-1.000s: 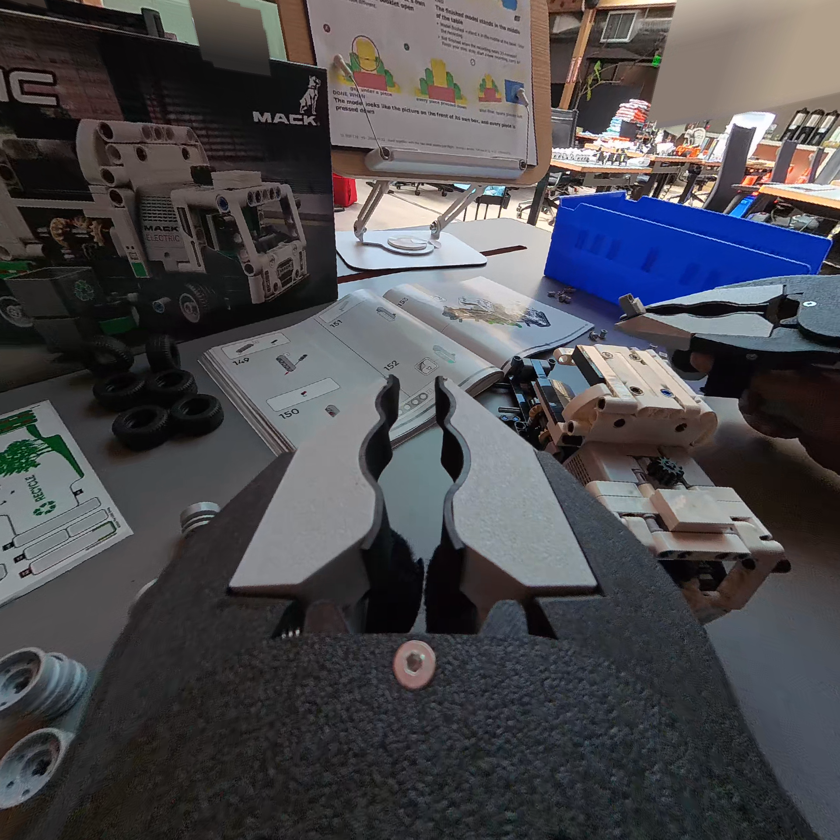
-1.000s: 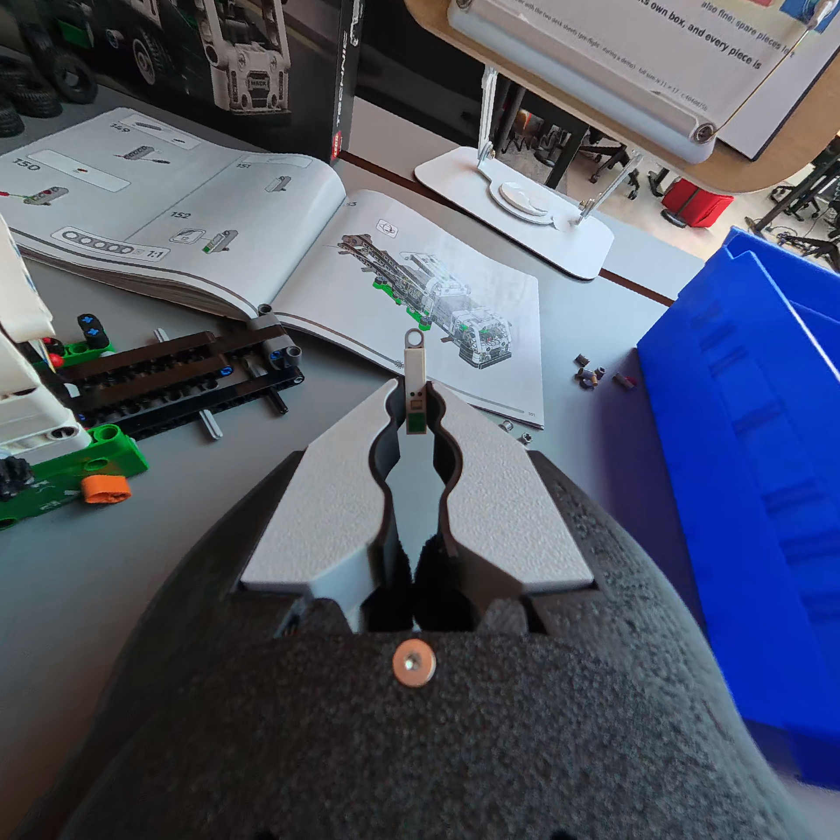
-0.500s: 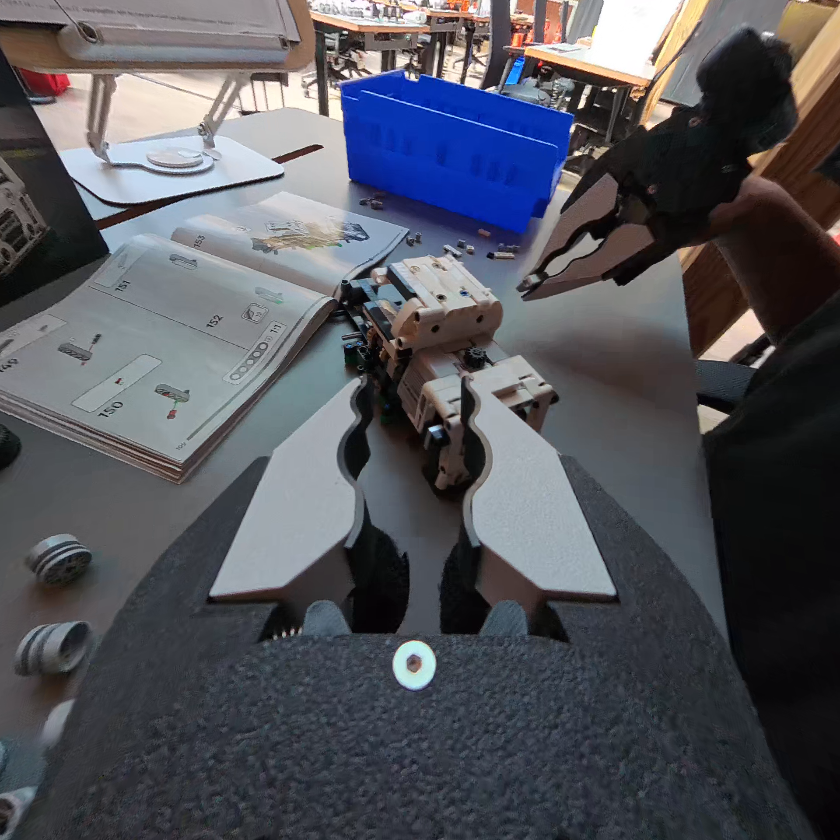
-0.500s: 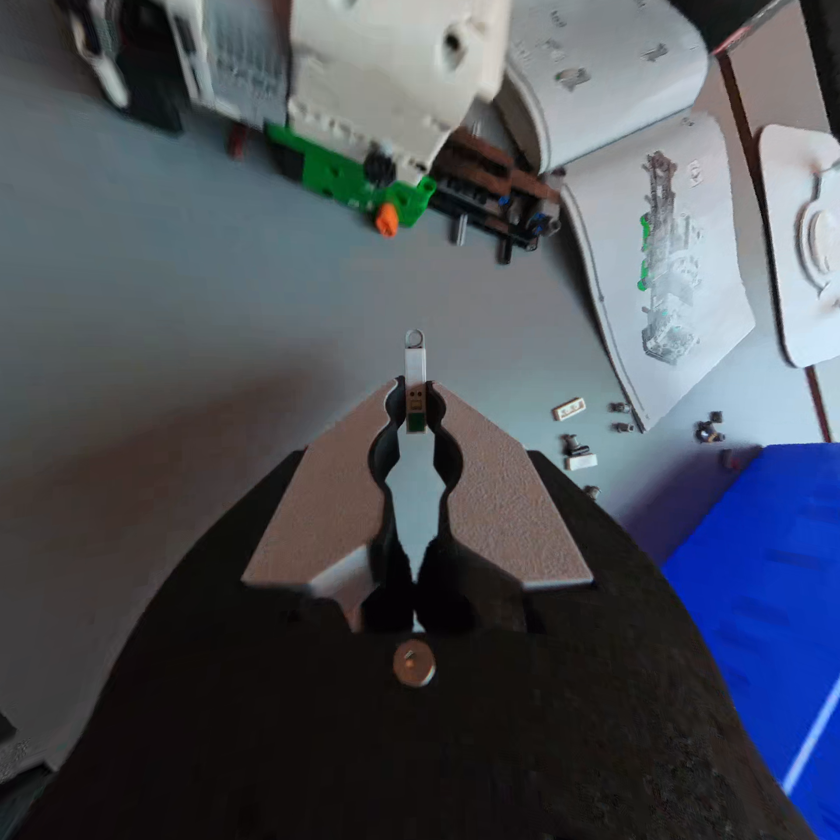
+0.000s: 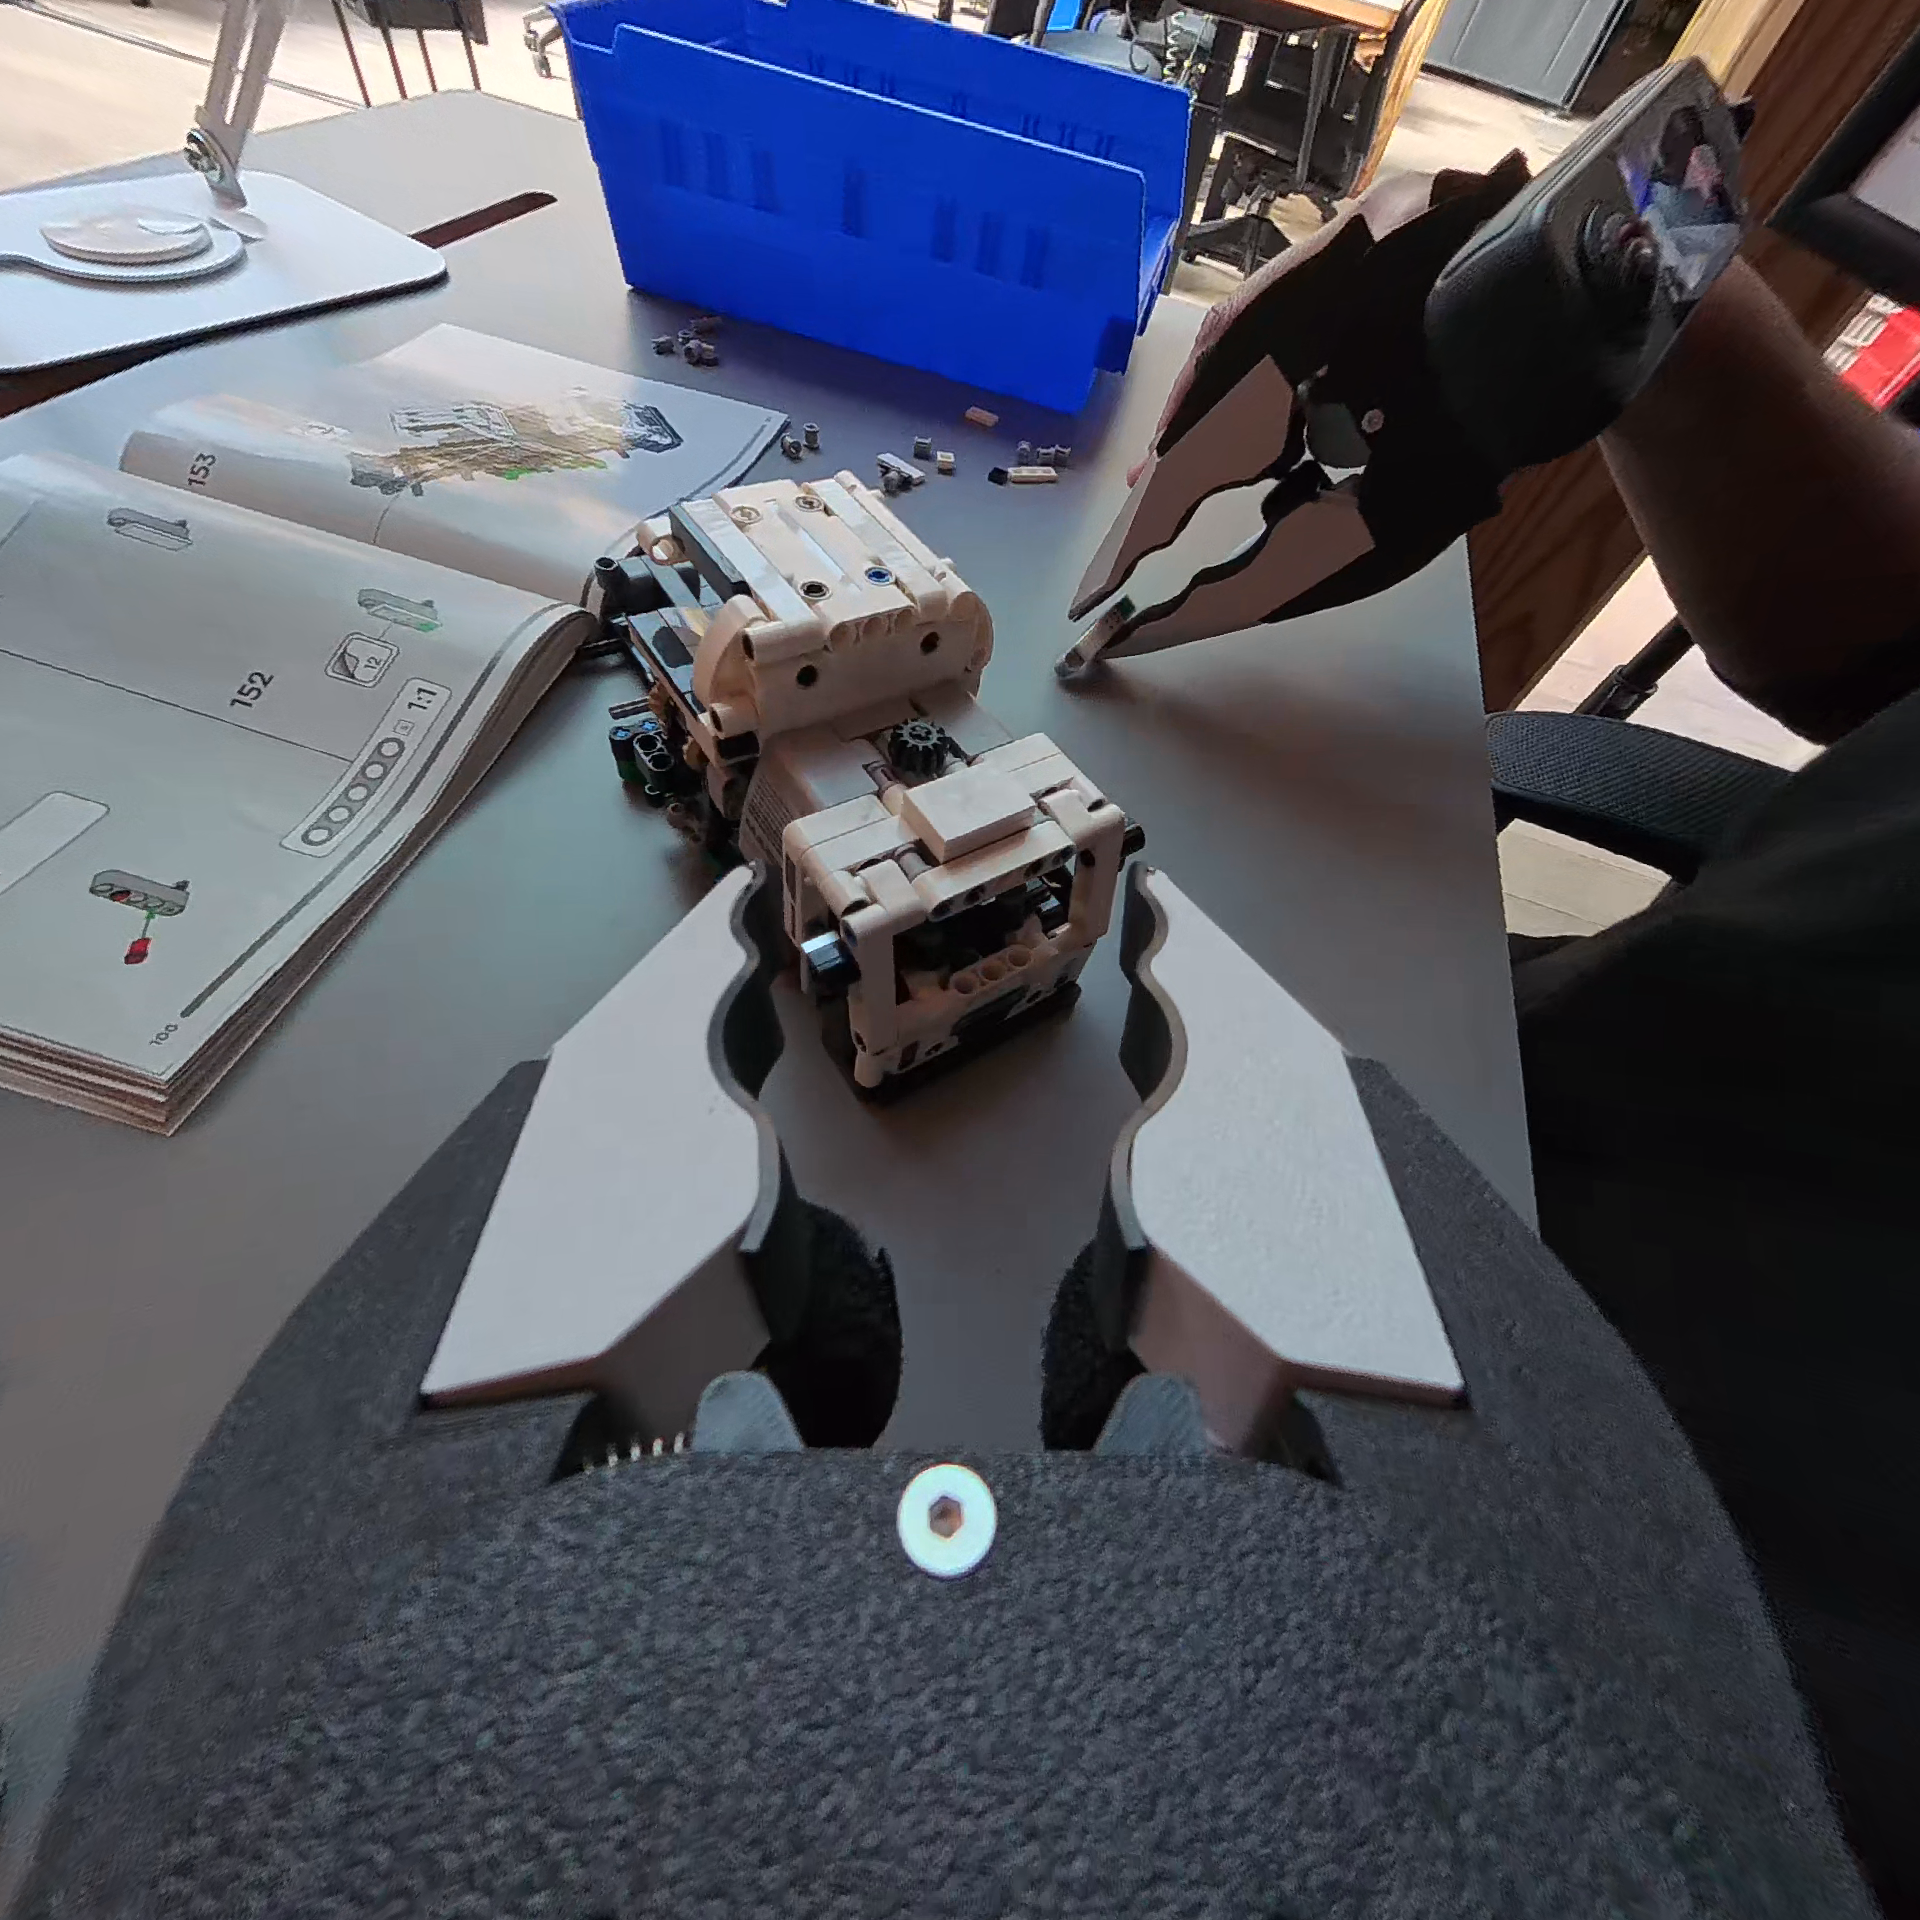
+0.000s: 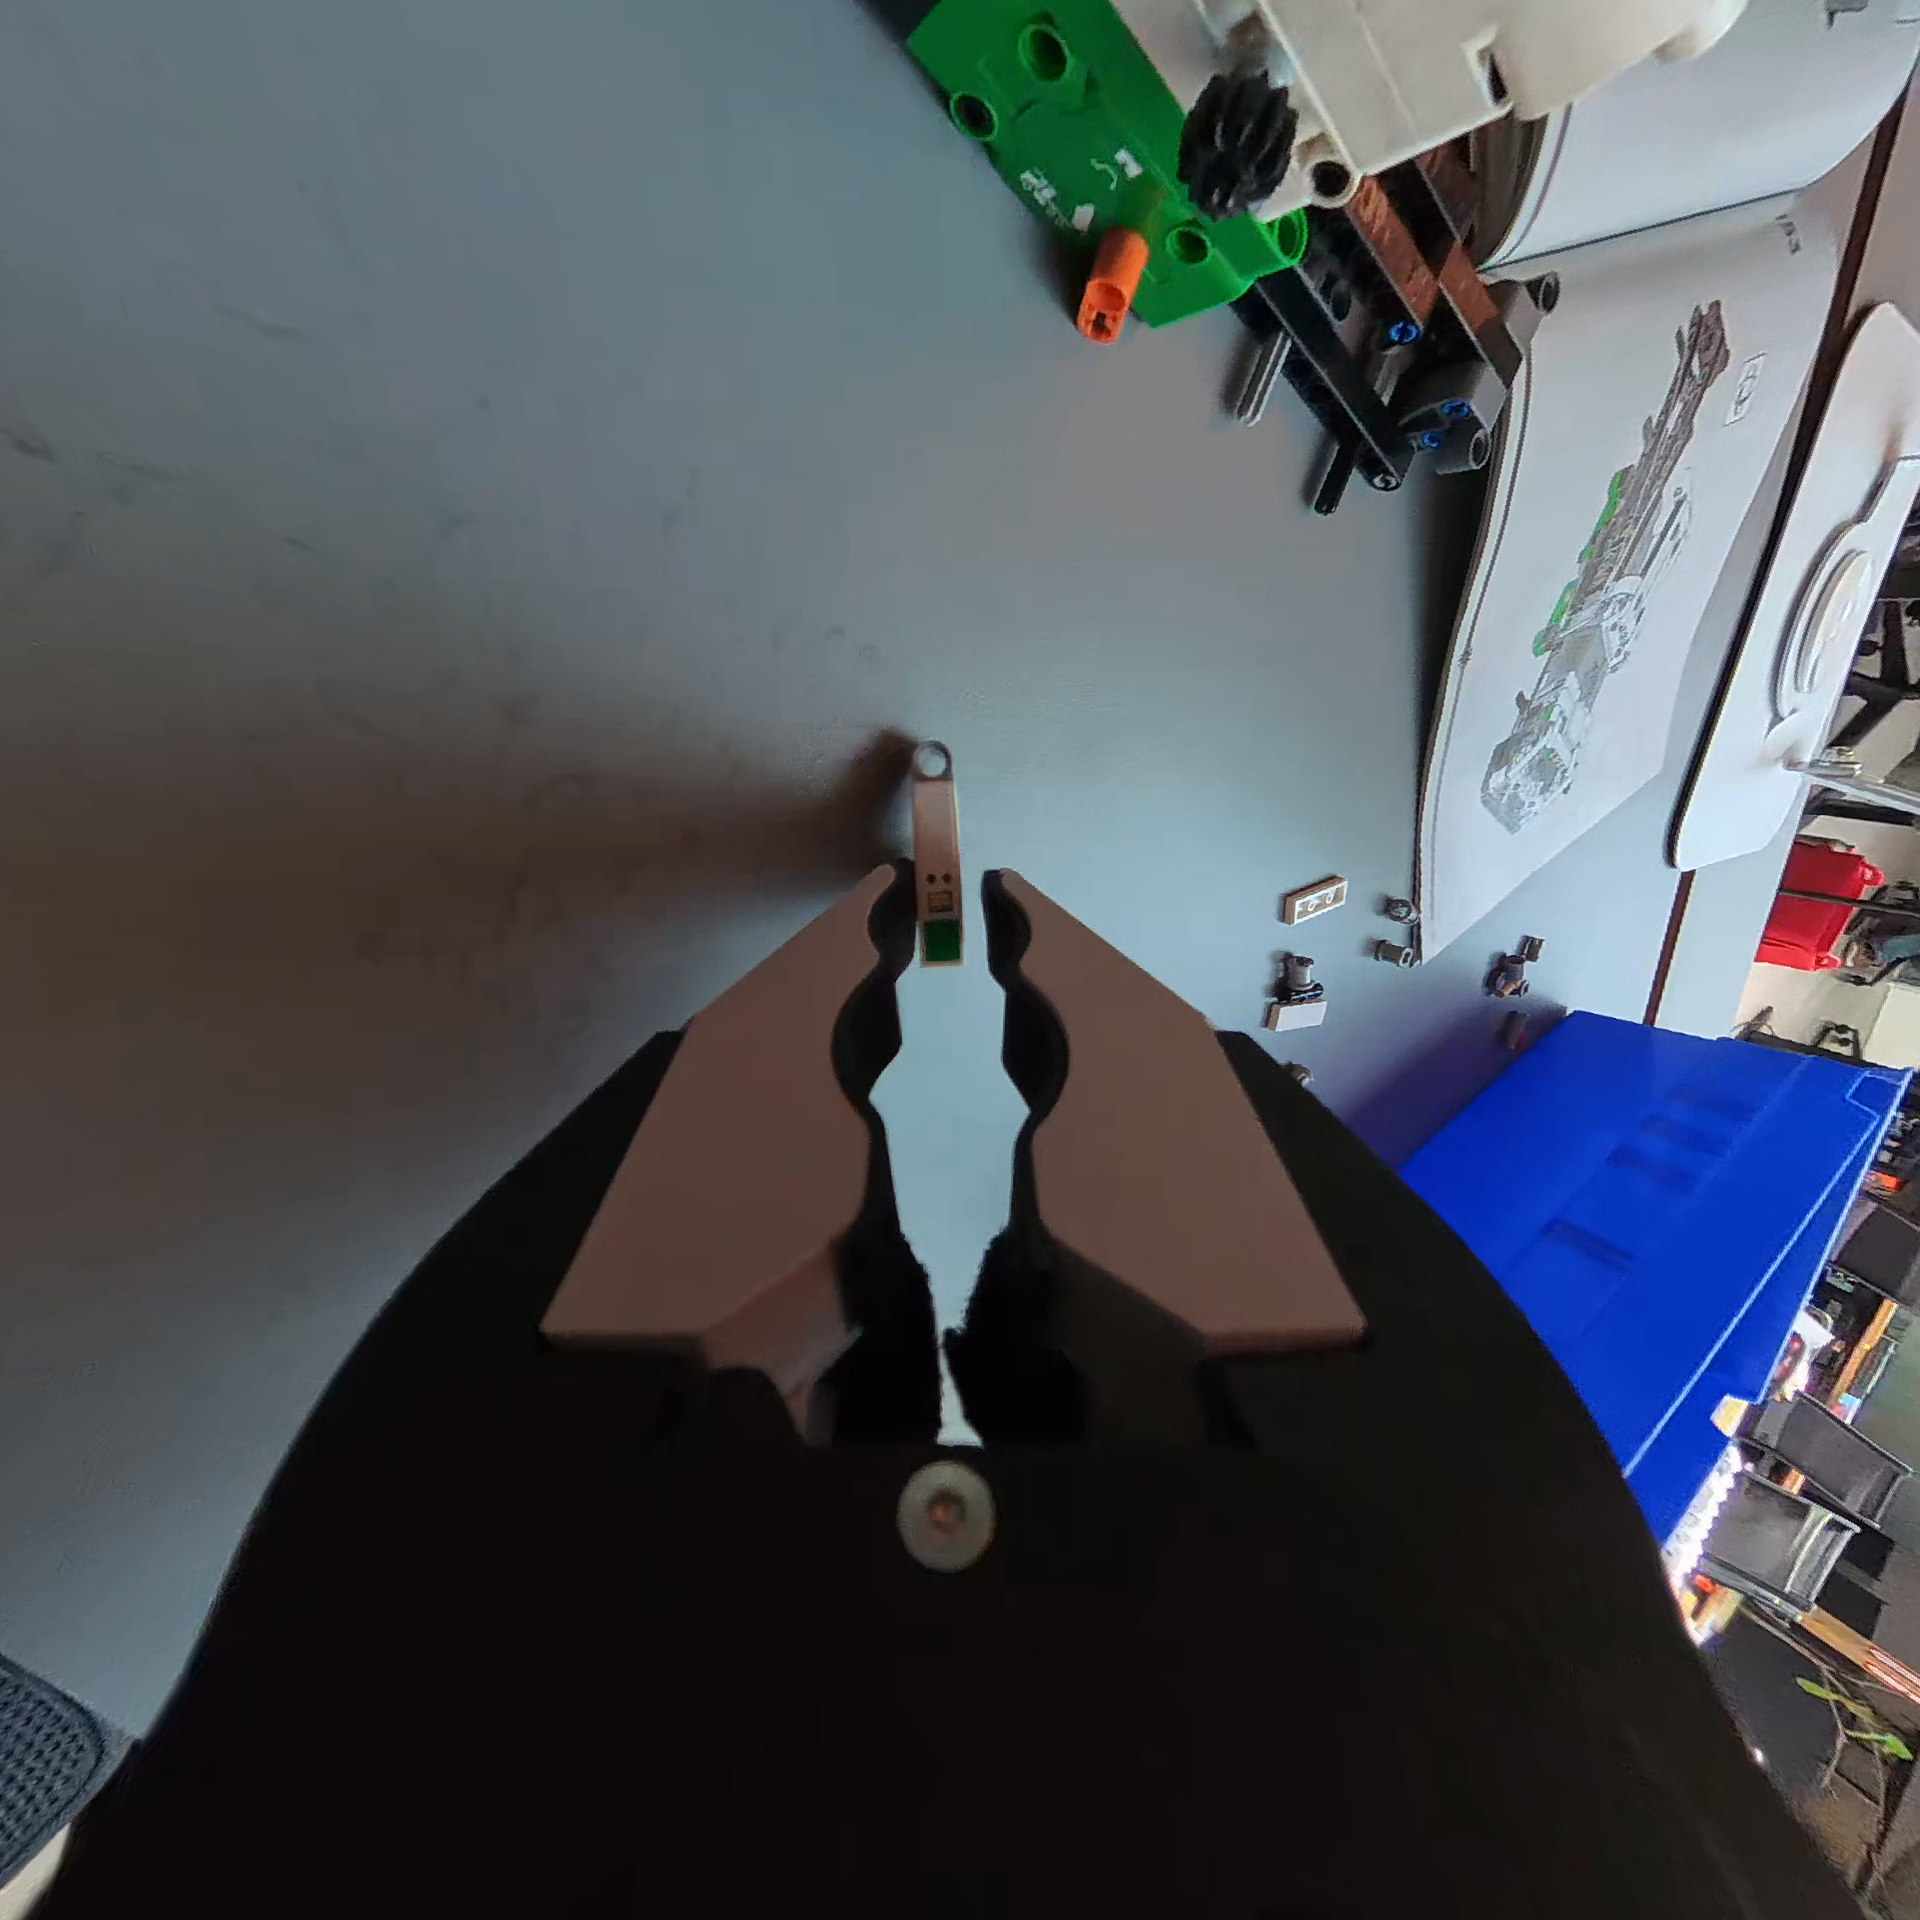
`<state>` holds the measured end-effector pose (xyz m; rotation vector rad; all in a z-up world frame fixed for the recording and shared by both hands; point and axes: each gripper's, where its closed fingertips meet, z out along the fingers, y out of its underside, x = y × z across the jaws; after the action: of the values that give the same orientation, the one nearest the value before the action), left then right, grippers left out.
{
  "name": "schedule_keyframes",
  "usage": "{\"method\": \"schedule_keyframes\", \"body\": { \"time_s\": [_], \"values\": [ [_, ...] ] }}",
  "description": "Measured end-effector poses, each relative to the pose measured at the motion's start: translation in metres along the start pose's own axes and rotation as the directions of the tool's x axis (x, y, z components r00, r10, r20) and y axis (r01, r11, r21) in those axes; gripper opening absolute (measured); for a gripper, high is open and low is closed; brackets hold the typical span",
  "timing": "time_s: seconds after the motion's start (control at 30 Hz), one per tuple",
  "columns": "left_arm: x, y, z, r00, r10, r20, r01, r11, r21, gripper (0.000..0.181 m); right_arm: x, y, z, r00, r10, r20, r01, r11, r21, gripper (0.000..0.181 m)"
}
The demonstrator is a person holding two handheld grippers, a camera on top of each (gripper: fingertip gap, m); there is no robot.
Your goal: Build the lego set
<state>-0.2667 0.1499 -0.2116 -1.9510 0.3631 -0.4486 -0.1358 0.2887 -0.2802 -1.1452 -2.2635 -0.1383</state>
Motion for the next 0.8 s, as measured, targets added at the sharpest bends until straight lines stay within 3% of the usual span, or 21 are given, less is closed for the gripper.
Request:
{"method": "schedule_keyframes", "body": {
  "time_s": [0.2, 0.3, 0.43, 0.53, 0.63, 0.73, 0.8],
  "values": [
    [-0.003, 0.013, 0.014, 0.999, 0.001, 0.034, 0.001, 0.999, -0.043, 0.060, -0.006, -0.008, -0.004, 0.998, 0.048, 0.037, -0.050, 0.997, 0.058, 0.018],
    [-0.003, 0.014, 0.017, 0.999, -0.002, 0.047, 0.004, 0.999, -0.040, 0.055, -0.012, -0.021, -0.014, 0.979, 0.153, 0.137, -0.177, 0.967, 0.185, 0.029],
    [0.001, 0.014, 0.020, 0.999, -0.005, 0.048, 0.007, 0.999, -0.044, 0.057, -0.010, -0.067, -0.041, 0.871, 0.384, 0.307, -0.484, 0.781, 0.394, 0.045],
    [0.006, 0.014, 0.021, 0.999, -0.013, 0.038, 0.014, 0.999, -0.049, 0.057, -0.018, -0.102, -0.041, 0.731, 0.533, 0.425, -0.682, 0.591, 0.432, 0.055],
    [0.014, 0.014, 0.024, 0.999, -0.022, 0.023, 0.024, 0.997, -0.075, 0.057, -0.035, -0.117, -0.037, 0.666, 0.576, 0.474, -0.746, 0.521, 0.414, 0.076],
    [0.034, 0.014, 0.031, 0.999, -0.013, -0.038, 0.009, 0.994, -0.107, 0.057, -0.043, -0.120, -0.044, 0.600, 0.641, 0.479, -0.798, 0.437, 0.415, 0.082],
    [0.050, 0.013, 0.035, 0.993, 0.016, -0.119, -0.031, 0.991, -0.132, 0.048, -0.043, -0.117, -0.046, 0.575, 0.692, 0.436, -0.808, 0.399, 0.433, 0.085]
  ]
}}
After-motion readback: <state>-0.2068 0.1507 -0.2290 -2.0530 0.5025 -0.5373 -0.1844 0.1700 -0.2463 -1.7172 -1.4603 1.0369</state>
